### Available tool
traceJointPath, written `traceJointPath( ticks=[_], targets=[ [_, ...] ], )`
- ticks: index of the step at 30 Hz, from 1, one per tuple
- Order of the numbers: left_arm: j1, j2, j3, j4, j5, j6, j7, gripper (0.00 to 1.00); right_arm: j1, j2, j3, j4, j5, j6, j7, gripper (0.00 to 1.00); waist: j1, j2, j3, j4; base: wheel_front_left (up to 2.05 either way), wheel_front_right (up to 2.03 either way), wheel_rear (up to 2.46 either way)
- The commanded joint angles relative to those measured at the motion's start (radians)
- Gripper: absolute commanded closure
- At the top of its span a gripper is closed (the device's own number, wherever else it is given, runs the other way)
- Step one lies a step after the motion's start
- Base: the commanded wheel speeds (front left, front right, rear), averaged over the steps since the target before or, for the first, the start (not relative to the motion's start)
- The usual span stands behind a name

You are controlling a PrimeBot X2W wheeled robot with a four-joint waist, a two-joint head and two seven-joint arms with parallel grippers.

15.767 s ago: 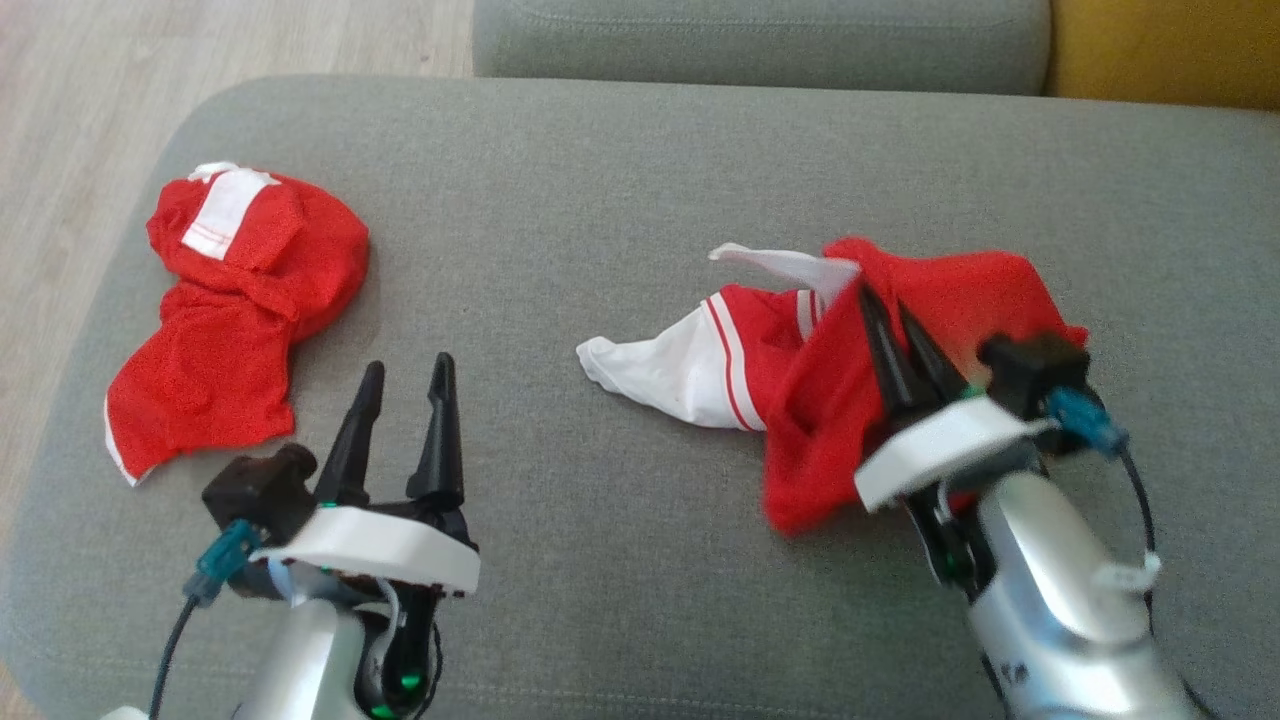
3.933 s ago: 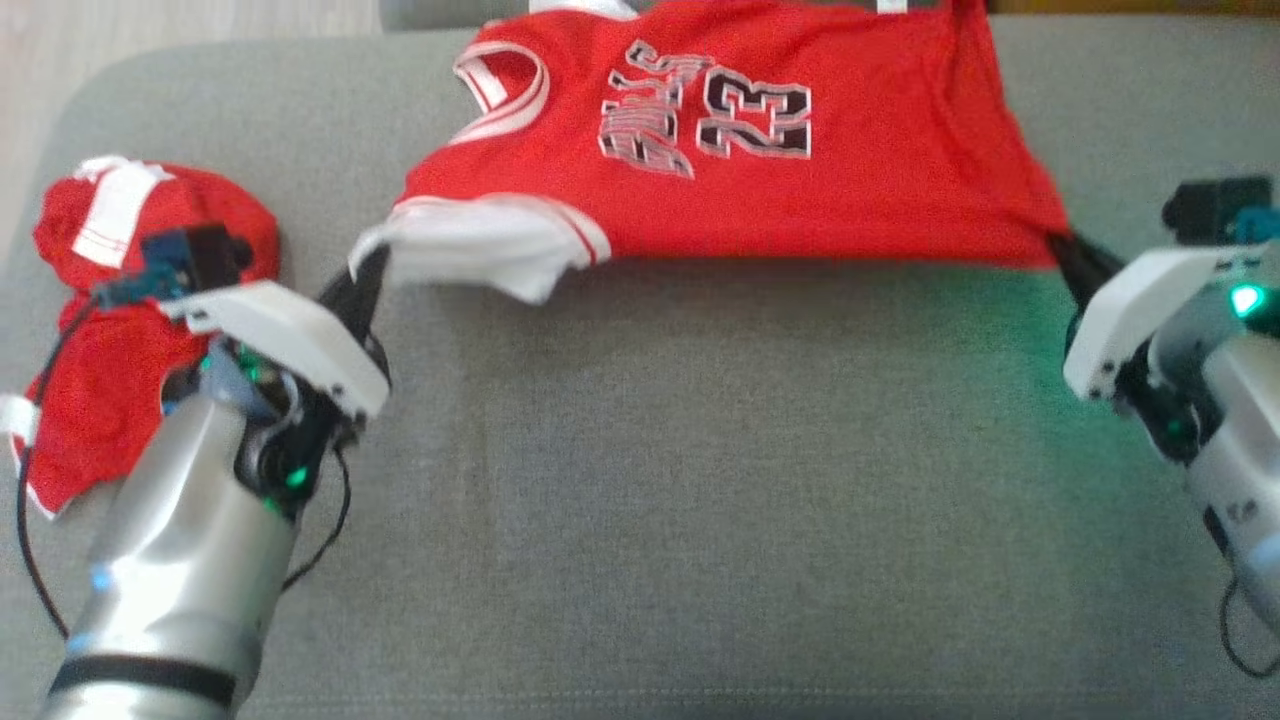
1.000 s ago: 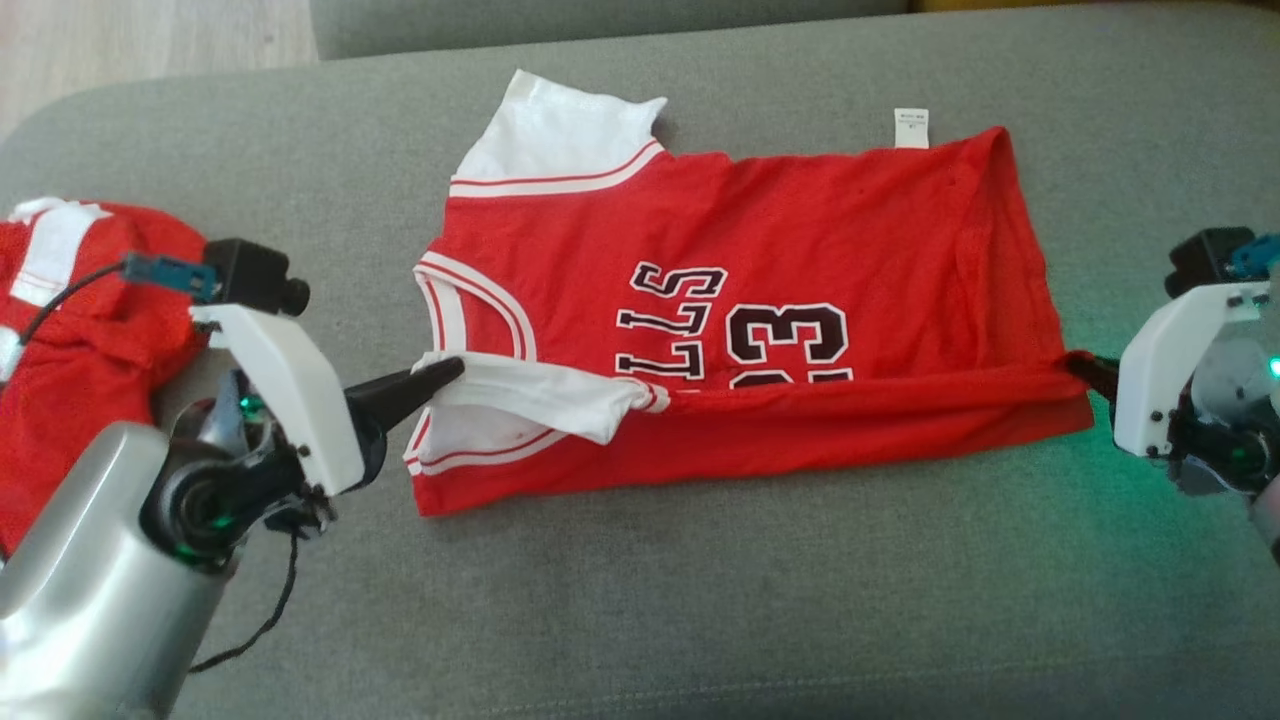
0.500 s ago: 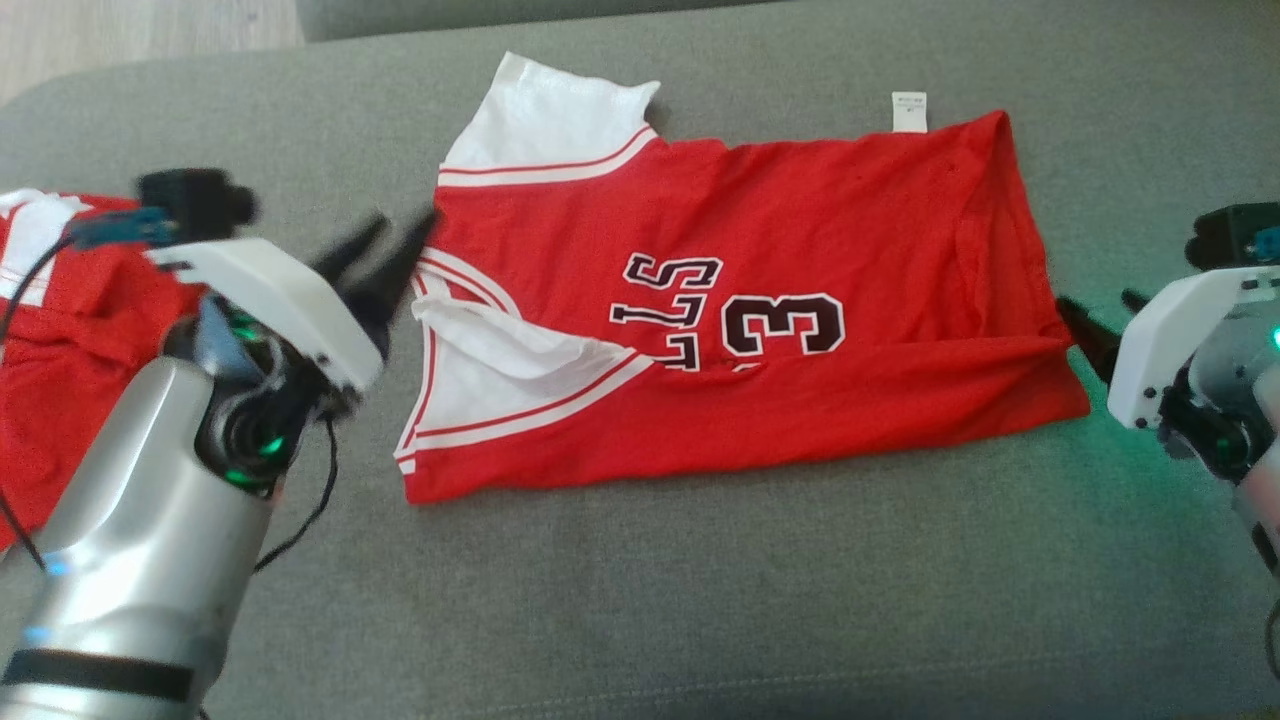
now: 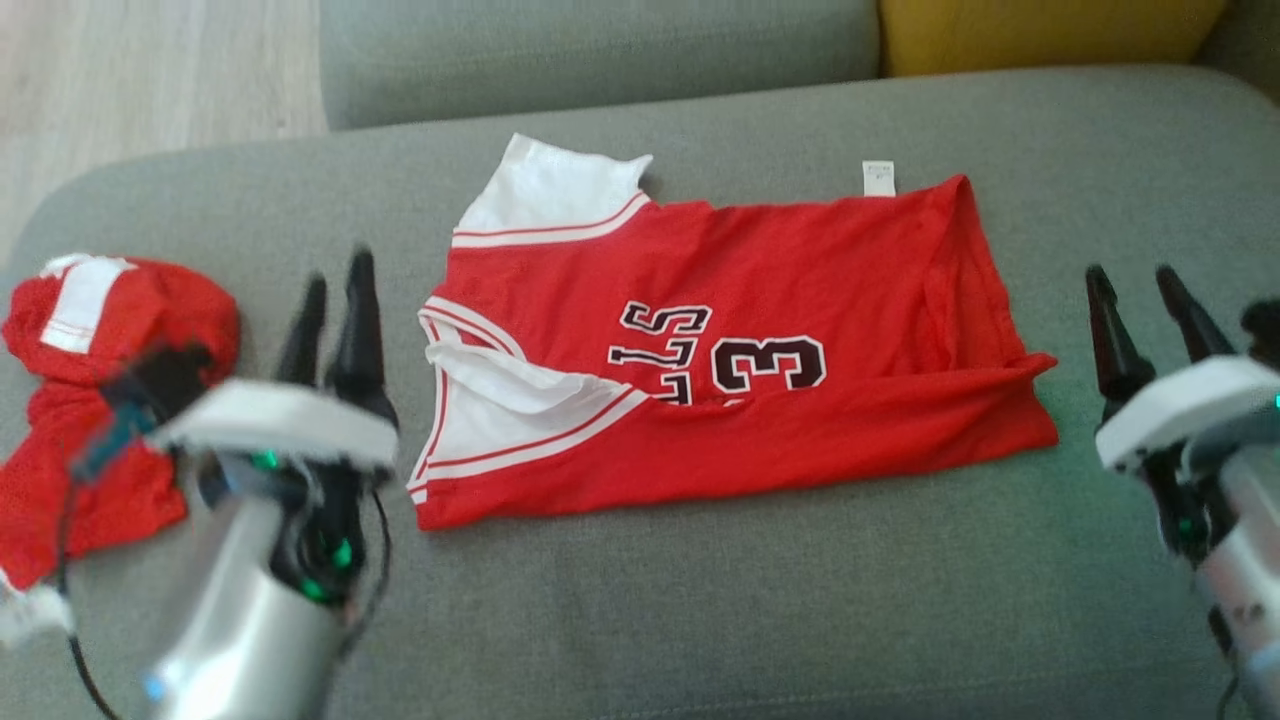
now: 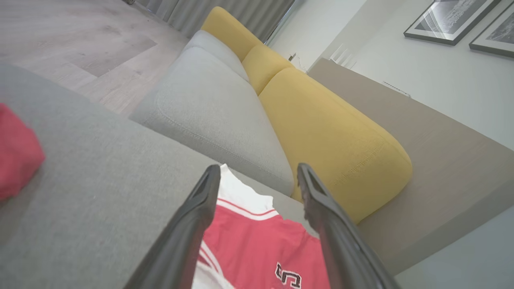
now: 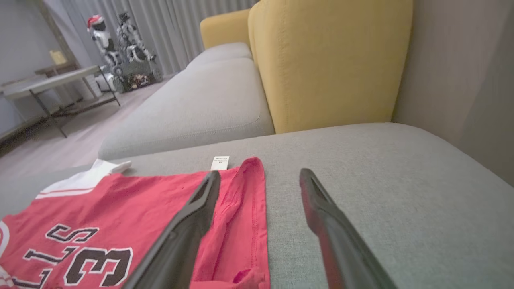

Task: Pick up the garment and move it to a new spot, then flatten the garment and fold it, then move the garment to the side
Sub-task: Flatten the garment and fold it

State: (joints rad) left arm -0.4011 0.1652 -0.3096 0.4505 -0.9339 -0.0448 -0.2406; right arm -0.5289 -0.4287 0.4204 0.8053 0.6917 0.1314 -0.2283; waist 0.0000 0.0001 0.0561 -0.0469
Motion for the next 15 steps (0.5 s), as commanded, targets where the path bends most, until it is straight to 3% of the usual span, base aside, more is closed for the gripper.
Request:
traceJointPath(
  ticks=[1, 5, 8, 15],
  targets=[
    [-0.001, -0.006, 0.052, -0.051, 0.002, -0.01, -0.015, 0.0, 0.026, 0.003, -0.036, -0.054, -0.025, -0.001, -0.025, 0.0, 0.0, -0.0001, -0.02, 0.004, 0.0, 0.0, 0.0],
    [0.103, -0.046, 0.101, -0.064, 0.043, -0.013, -0.02, 0.0, 0.139, 0.062, -0.171, -0.162, -0.078, -0.001, -0.033, 0.0, 0.0, -0.0001, -0.049, 0.003, 0.0, 0.0, 0.0],
    [0.176, -0.074, 0.136, -0.082, 0.112, -0.015, -0.021, 0.0, 0.241, 0.114, -0.257, -0.276, -0.179, -0.001, -0.033, 0.0, 0.0, -0.0001, -0.057, -0.003, 0.0, 0.0, 0.0],
    [0.262, -0.104, 0.153, -0.078, 0.231, -0.021, -0.021, 0.0, 0.387, 0.221, -0.355, -0.424, -0.322, -0.001, -0.033, 0.0, 0.0, -0.0001, -0.055, -0.022, 0.0, 0.0, 0.0]
  ],
)
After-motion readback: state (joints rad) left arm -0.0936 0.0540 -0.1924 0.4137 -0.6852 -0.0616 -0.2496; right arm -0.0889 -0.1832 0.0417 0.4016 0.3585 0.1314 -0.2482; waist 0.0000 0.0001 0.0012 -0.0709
